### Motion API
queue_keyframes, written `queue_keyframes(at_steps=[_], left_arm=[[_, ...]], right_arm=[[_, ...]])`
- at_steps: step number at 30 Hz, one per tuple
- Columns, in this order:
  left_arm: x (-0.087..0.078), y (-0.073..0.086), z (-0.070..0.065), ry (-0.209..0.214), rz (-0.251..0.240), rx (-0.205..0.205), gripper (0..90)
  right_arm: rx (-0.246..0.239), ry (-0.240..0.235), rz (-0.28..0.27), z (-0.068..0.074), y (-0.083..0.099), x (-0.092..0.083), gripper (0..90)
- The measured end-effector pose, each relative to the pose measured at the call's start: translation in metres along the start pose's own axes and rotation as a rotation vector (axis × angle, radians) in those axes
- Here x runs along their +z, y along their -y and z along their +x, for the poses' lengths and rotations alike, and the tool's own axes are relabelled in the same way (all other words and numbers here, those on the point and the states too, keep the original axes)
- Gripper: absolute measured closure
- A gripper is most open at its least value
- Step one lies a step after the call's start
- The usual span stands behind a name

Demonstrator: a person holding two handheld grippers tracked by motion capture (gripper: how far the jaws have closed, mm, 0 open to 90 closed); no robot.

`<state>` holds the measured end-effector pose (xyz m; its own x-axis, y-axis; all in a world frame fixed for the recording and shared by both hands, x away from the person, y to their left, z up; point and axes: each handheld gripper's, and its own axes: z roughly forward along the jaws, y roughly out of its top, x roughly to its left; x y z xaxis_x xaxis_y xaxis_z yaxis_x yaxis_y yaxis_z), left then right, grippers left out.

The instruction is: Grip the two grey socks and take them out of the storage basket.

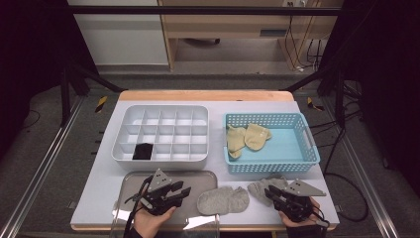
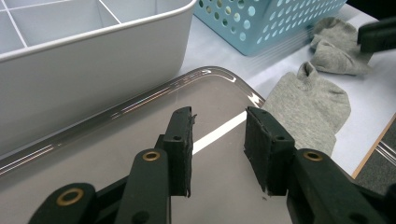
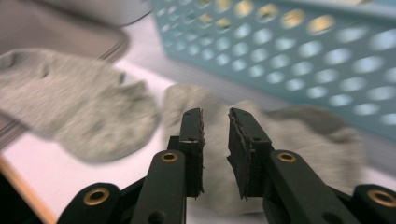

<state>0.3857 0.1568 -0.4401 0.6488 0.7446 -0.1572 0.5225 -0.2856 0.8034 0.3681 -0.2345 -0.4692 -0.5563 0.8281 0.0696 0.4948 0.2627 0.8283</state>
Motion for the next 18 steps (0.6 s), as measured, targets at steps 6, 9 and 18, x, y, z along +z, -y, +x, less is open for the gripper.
queue_keyframes(at_steps=[6,9,18], left_arm=[[-0.002,-0.001,0.0,0.002,-0.006,0.002,61.4],[-0.003,-0.001,-0.001,0.003,-0.011,0.002,61.4],[-0.006,-0.003,-0.005,0.016,-0.022,0.017,61.5]], right_arm=[[-0.025,-0.041,0.041,0.014,0.005,0.009,70.3],[-0.039,-0.036,0.072,0.016,0.007,0.013,78.4],[-0.013,-0.062,0.015,0.012,0.0,-0.002,88.2]])
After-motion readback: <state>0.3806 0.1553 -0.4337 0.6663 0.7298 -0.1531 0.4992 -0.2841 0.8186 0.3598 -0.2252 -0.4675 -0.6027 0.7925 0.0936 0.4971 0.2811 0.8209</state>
